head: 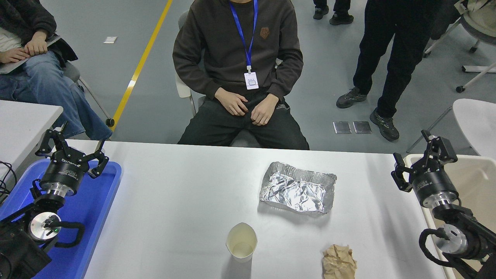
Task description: Clean the table surface
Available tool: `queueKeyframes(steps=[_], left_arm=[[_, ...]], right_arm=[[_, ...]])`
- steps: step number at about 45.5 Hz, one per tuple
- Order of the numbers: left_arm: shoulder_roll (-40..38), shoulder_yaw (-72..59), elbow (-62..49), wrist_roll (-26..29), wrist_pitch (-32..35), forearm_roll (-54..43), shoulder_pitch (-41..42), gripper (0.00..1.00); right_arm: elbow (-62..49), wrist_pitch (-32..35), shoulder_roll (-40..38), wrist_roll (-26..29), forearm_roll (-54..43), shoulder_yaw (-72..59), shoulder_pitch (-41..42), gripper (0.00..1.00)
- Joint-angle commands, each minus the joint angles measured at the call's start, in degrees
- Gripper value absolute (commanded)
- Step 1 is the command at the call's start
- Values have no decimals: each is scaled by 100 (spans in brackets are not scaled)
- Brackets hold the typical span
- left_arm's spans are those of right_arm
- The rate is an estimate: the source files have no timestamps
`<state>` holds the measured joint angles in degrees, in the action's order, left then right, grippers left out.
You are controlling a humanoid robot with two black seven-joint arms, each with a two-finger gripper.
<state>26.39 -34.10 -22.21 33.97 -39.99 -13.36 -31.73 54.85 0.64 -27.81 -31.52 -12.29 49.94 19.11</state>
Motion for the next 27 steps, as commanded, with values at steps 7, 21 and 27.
queueKeyframes(steps=[7, 21, 27], left_arm=[[7, 9, 6, 4, 0, 0, -9, 100], [7, 9, -3, 4, 0, 0, 0, 100], [7, 9, -3, 4, 0, 0, 0, 100]], right_arm=[[-9, -3, -5, -3, -2, -11, 22, 99], [8, 23, -5, 14, -37, -99, 57, 99], [132, 32, -13, 58, -19, -107, 40, 99]])
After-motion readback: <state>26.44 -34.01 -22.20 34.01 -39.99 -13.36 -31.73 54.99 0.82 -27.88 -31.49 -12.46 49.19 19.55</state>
